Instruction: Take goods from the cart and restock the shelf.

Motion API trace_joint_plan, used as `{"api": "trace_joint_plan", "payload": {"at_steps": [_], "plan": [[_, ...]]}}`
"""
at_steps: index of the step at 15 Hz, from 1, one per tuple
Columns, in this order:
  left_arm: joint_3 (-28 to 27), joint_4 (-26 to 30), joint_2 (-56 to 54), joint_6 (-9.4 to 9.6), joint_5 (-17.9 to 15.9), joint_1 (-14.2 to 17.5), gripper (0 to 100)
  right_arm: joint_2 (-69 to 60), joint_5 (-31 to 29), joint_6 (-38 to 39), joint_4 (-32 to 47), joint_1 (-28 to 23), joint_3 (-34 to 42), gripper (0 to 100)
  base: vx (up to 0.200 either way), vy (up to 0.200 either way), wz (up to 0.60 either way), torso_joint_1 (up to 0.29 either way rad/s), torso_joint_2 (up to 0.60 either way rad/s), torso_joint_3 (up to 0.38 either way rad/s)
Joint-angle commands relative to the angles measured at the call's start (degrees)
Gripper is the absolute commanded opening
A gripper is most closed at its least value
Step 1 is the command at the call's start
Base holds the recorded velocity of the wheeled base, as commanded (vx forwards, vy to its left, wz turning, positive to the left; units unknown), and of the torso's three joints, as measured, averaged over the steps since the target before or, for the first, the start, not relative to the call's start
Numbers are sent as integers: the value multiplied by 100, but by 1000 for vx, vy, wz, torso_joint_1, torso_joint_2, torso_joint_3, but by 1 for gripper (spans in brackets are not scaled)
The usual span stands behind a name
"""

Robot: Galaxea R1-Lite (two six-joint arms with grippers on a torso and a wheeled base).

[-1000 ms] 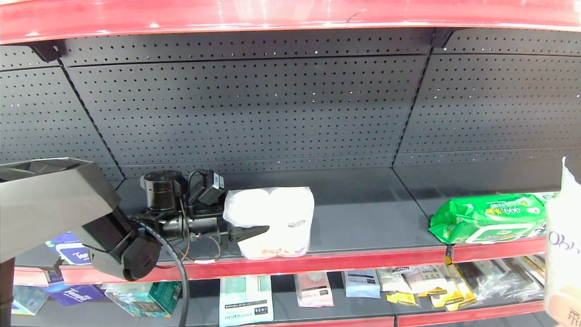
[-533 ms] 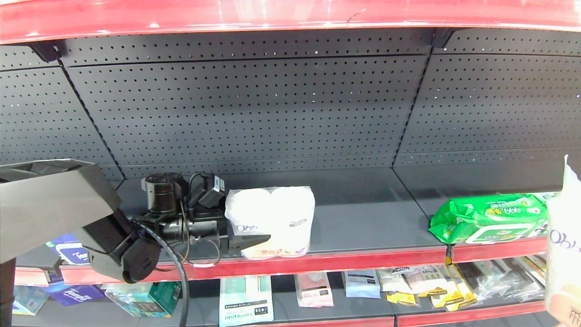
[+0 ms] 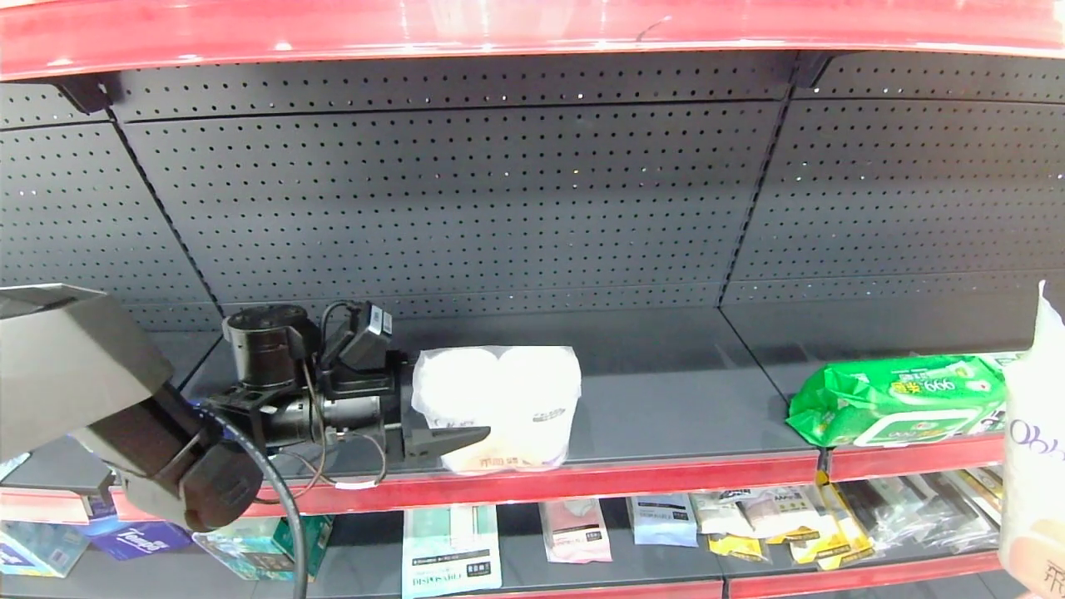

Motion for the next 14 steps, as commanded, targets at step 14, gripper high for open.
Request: {"api": "trace_joint_plan", "payload": {"at_steps": [14], "plan": [[-306, -703, -1316, -944, 4663, -27, 100, 102, 54, 14, -6, 20, 25, 0, 0, 0, 0, 0, 0, 0]]}}
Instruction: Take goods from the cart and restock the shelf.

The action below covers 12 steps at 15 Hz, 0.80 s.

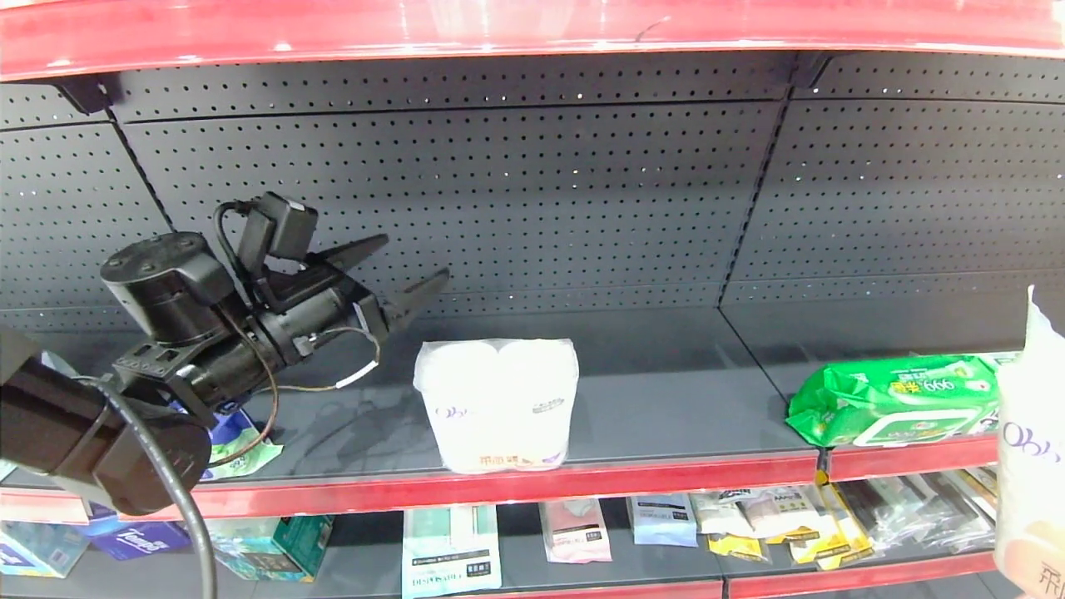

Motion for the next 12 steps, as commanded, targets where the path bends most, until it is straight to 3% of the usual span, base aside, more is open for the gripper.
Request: {"api": "trace_joint_plan", "payload": {"at_steps": [1, 2, 3, 5, 6, 9, 10, 12], "plan": [[20, -30, -291, 52, 1988, -95, 100, 90, 23, 10, -1, 7, -9, 0, 0, 0, 0, 0, 0, 0], [29, 14, -405, 61, 2841, -95, 100, 160, 40, 10, -19, 24, -18, 0, 0, 0, 0, 0, 0, 0], [73, 93, -519, 70, 3438, -86, 100, 222, 102, 10, -19, 33, -27, 0, 0, 0, 0, 0, 0, 0], [292, 489, -915, 52, 4247, -77, 100, 336, 322, 10, -54, 33, -45, 0, 0, 0, 0, 0, 0, 0], [820, 928, -1583, 17, 4352, -60, 100, 441, 418, 10, -63, 24, -89, 0, 0, 0, 0, 0, 0, 0], [1918, 1007, -2514, 26, 4387, 10, 100, 644, 427, 10, -45, 16, -256, 0, 0, 0, 0, 0, 0, 0], [2613, 1244, -3253, 131, 4379, 10, 100, 854, 559, 10, -54, 33, -449, 0, 0, 0, 0, 0, 0, 0], [3043, 2097, -4290, 175, 4370, 10, 100, 1224, 998, 10, -63, 24, -686, 0, 0, 0, 0, 0, 0, 0]]}}
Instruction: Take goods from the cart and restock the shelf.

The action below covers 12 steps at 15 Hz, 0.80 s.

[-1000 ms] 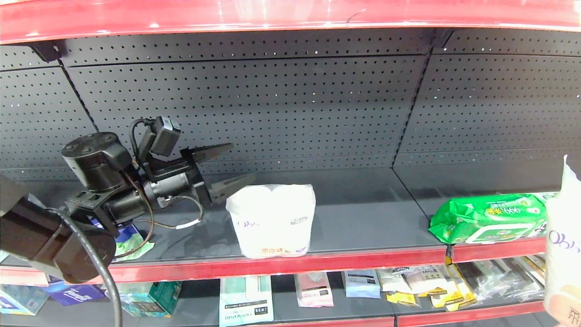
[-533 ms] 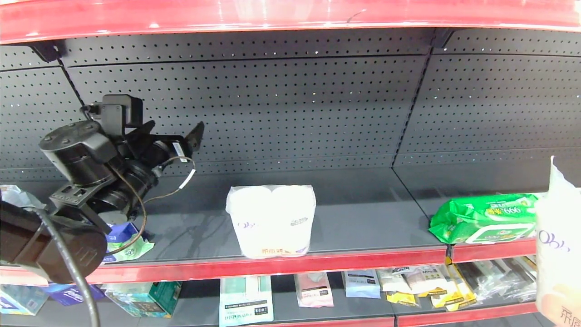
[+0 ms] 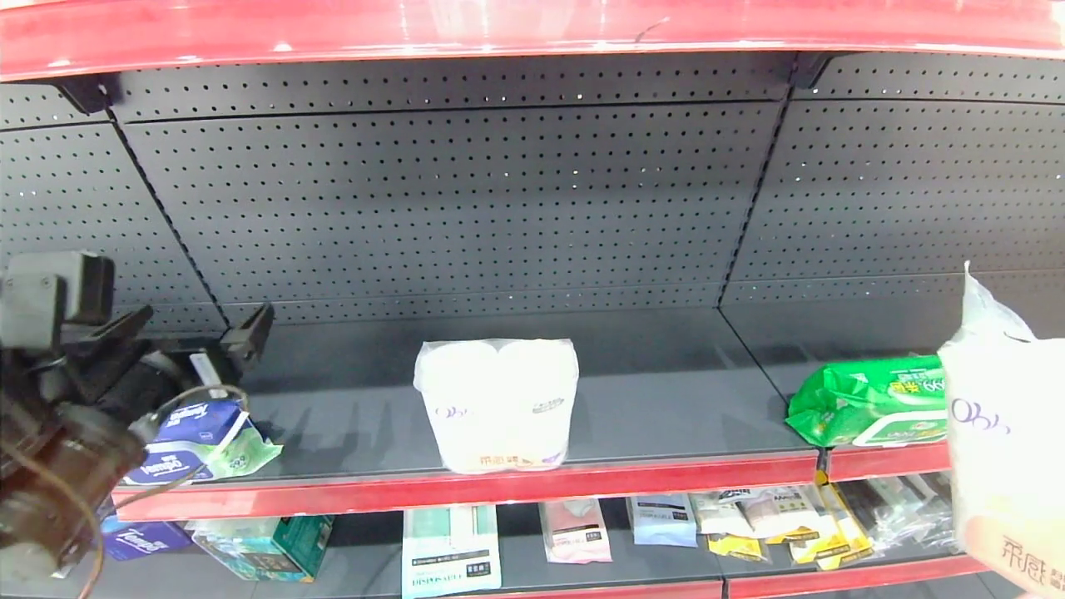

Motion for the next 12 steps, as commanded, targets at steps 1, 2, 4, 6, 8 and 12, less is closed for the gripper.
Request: {"api": "trace_joint_plan", "payload": {"at_steps": [1, 2, 4, 6, 8, 12], "plan": [[773, 1382, -2055, 57, 62, 34, 100, 621, 302, -10, -17, 2, -300, 0, 0, 0, 0, 0, 0, 0], [658, 2156, -2494, 48, 211, 113, 100, 815, 320, -1, -25, 2, -423, 0, 0, 0, 0, 0, 0, 0], [324, 3589, -3224, -268, 545, 605, 100, 1026, 320, 8, -78, -15, -537, 0, 0, 0, 0, 0, 0, 0], [228, 4397, -3611, -444, 721, 1221, 100, 1149, 320, -1, -254, -24, -546, 0, 0, 0, 0, 0, 0, 0], [280, 4634, -3822, -444, 835, 1774, 100, 1228, 320, 8, -403, -50, -546, 0, 0, 0, 0, 0, 0, 0], [623, 5206, -4744, -444, 835, 3198, 100, 1289, 328, 8, -412, -77, -502, 0, 0, 0, 0, 0, 0, 0]]}}
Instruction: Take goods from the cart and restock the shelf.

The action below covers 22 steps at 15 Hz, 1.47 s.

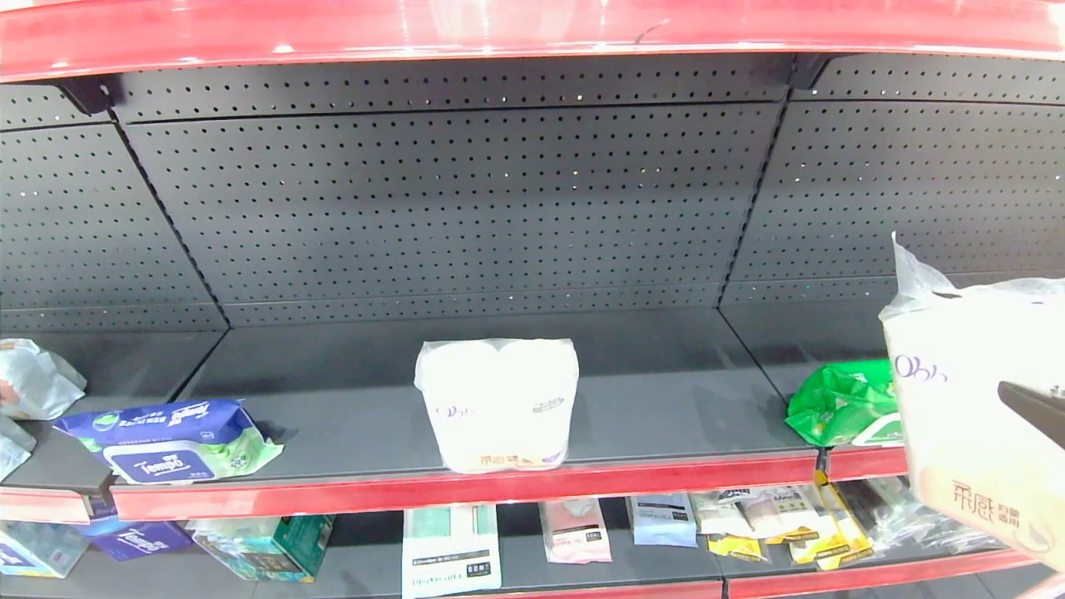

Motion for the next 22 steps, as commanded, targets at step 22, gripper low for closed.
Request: {"api": "trace_joint_plan", "payload": {"at_steps": [22], "plan": [[876, 1506, -3797, 231, -2674, 351, 100, 516, -22, 64, -236, -33, -24, 0, 0, 0, 191, 1, 1, 0]]}}
